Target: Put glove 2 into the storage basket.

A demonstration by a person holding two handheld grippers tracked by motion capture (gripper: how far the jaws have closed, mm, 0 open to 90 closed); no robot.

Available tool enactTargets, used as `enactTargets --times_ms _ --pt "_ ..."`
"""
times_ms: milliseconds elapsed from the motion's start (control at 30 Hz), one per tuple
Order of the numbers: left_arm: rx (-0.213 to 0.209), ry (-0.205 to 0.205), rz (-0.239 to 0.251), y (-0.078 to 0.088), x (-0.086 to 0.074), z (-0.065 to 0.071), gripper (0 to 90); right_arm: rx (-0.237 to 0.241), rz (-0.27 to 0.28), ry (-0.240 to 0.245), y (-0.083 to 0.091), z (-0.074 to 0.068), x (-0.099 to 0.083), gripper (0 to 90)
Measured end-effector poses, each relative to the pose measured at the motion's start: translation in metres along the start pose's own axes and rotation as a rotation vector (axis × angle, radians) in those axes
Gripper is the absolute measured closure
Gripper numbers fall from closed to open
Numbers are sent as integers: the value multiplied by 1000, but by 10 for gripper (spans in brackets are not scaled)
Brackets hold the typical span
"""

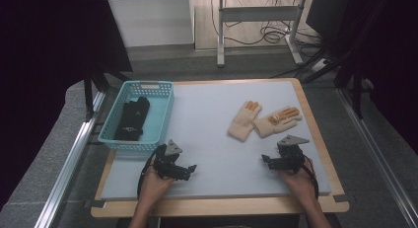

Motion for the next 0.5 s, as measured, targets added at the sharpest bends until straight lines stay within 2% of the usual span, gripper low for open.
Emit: enactTargets --times_ms 33,67,133,200,233,500 --pt "21 -6 -23 -3 -7 -1 1 0 0 0 0 0 0 204" --pt "19 2 -30 -4 -9 -2 1 1 0 -2 0 0 0 204" --pt "24 21 -17 -2 -8 -4 3 -2 0 0 0 0 0 199" --pt "21 28 -20 -3 -9 -4 3 -6 0 0 0 0 0 198" --pt "7 38 -41 -5 -9 -6 6 -4 -1 -2 0 0 0 197" --pt "7 39 -39 -5 -10 -5 4 0 -4 -10 0 1 0 195"
Point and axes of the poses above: each handheld gripper's, and its own axes: y roughly backward along the jaws, x roughly out of its top, z roughly to its right, the point moved 5 cm from there along -y, roughly forward along the jaws, and after that the axes turned 5 degrees about z, right-handed, at the moved point
